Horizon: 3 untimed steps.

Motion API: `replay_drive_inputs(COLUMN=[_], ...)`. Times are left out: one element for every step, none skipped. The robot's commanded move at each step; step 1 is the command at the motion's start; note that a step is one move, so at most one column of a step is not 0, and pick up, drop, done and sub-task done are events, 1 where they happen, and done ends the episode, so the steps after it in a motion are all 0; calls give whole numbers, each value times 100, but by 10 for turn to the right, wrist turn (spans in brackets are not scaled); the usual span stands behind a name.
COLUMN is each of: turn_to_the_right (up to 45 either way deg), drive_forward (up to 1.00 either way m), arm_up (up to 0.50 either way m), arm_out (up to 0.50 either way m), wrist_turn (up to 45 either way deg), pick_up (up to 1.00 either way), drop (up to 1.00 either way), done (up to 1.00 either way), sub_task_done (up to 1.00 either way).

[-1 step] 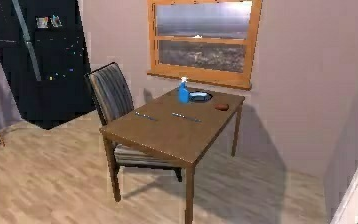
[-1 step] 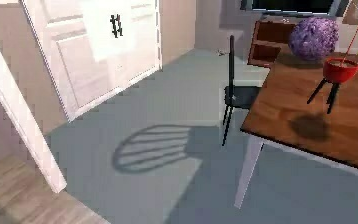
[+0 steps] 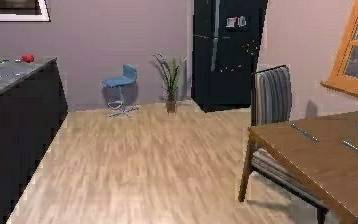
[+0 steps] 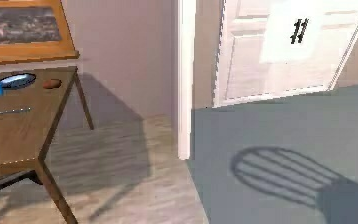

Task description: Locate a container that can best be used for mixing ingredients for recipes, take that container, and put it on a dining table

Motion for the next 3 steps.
replay_drive_inputs(turn_to_the_right=[-240, 0, 0], drive_forward=[0, 100, 100], arm_up=[0, 0, 0], arm_out=[0, 0, 0], wrist_turn=[0, 0, 0], pick_up=[0, 0, 0], drop=[0, 0, 0], done=[0, 0, 0], sub_task_done=[0, 0, 0])
